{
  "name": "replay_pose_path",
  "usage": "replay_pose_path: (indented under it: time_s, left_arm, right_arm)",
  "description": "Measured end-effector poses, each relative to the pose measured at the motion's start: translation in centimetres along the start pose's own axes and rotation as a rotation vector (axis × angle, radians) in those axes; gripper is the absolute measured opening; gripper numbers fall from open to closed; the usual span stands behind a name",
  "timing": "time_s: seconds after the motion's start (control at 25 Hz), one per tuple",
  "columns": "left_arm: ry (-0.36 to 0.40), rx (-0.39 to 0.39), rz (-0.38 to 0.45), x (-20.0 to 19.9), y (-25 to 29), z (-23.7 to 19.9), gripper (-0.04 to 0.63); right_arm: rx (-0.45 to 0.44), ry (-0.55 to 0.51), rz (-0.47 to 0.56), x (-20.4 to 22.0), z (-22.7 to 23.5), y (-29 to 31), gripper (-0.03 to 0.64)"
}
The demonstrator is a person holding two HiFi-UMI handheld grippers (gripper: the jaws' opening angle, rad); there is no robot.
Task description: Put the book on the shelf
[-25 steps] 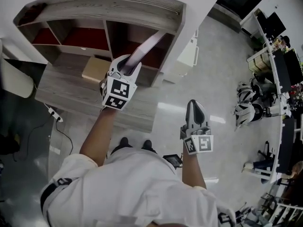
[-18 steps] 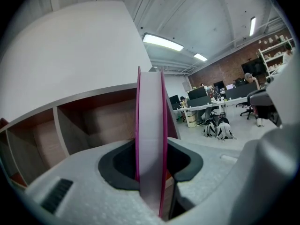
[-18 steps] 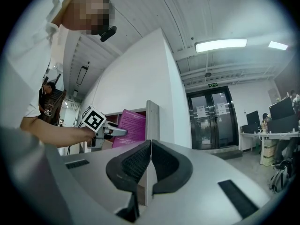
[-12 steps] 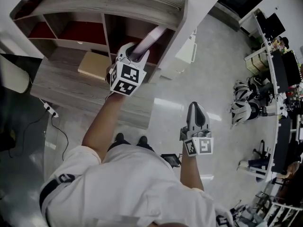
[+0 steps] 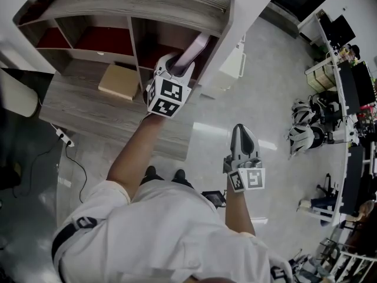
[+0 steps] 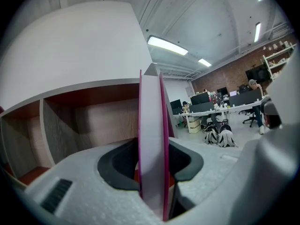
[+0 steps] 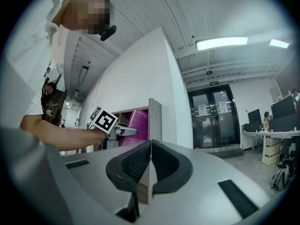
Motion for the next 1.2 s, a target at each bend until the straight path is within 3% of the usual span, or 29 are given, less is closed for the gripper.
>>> replay_pose_path:
  time_s: [0.44, 1.2]
  left_arm:
    - [-0.012, -0.016, 0.020, 0.2, 2.0, 1.8, 0.167]
    - [0.003, 0.081, 0.002, 0.8, 3.3, 3.5, 0.212]
  right_arm:
    - [0.017, 0.010, -0.017, 0.4, 0.1, -0.8, 0.015]
    - [0.024, 0.034, -0.019, 1.3, 0.2, -0.7, 0.015]
Point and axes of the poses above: the fingertips, and each gripper's own axes: y forward along the fingers, z to its right, x out of its underside, the point moved 6 cm from there along -y, backward along the fingers, and after that the axes turned 14 degrees about -x, right-handed, at the moved point
